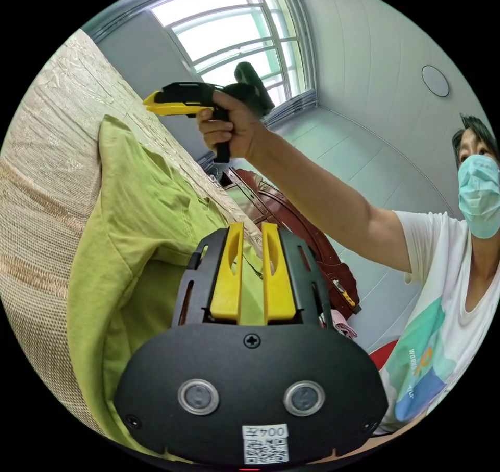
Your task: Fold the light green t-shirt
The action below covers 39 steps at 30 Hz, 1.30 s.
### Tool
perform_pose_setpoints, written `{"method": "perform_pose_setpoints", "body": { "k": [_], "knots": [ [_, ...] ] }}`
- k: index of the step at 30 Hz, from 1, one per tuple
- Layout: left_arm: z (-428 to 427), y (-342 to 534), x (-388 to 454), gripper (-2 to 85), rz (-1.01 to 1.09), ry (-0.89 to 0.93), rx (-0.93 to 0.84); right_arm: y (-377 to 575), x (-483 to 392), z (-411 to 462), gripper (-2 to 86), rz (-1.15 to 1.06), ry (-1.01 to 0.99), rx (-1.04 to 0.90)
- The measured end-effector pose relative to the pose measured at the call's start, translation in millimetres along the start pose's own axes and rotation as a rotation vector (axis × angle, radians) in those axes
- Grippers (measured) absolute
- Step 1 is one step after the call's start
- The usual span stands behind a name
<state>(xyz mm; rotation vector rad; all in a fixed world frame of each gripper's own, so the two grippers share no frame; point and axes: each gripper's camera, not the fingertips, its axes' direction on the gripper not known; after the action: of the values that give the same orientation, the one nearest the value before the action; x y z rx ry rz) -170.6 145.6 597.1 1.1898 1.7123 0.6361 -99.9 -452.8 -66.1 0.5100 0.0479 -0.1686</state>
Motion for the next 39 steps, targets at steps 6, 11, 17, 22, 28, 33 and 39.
{"method": "perform_pose_setpoints", "body": {
  "k": [6,11,17,22,28,33,39],
  "knots": [
    [8.5,12.1,-34.5,6.1,-0.011,-0.033,0.015,110.7,57.1,39.6,-0.5,0.139,-0.053,-0.102],
    [24.1,24.2,-68.9,5.0,-0.025,-0.067,0.009,195.5,78.4,-10.0,-0.6,0.267,-0.184,0.244],
    [53.9,34.1,-97.9,1.9,-0.015,-0.124,-0.045,379.4,64.4,-66.9,0.0,0.266,-0.111,0.364],
    [83.1,17.0,-77.9,0.5,0.106,-0.317,-0.066,582.0,109.2,-85.9,1.4,0.525,-0.026,0.372],
    [97.8,29.4,-205.0,0.2,-0.254,-0.446,-0.16,714.8,158.3,-104.9,3.4,0.724,0.079,0.391],
    [150.6,28.7,-183.8,0.3,-0.118,-0.467,-0.219,749.5,185.0,-103.2,5.9,0.679,0.159,0.356],
    [328.4,58.8,-174.2,1.0,0.043,-0.448,-0.474,763.6,209.0,-83.1,8.7,0.611,0.122,0.276]
  ]
}}
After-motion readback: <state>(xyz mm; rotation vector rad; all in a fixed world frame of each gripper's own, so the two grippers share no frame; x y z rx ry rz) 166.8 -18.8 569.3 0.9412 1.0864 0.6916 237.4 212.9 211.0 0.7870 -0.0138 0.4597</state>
